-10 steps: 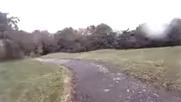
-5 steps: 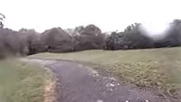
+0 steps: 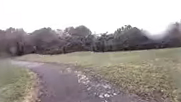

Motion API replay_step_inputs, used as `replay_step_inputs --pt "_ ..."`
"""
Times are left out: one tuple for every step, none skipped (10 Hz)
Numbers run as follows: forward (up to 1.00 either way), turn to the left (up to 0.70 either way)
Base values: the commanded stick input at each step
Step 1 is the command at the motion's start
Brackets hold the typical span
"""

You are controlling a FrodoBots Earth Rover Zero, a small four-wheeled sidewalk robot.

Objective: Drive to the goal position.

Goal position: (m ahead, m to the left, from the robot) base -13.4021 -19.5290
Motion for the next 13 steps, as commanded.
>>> replay_step_inputs --pt "0.69 -0.24" --pt "0.67 -0.22" --pt "0.64 -0.20" --pt "0.51 -0.29" --pt "0.47 -0.24" --pt "0.30 -0.26" --pt "0.17 -0.09" --pt "0.10 0.00" --pt "0.09 0.00" --pt "0.09 0.00" --pt "0.09 0.00" --pt "0.09 0.00" --pt "0.09 0.00"
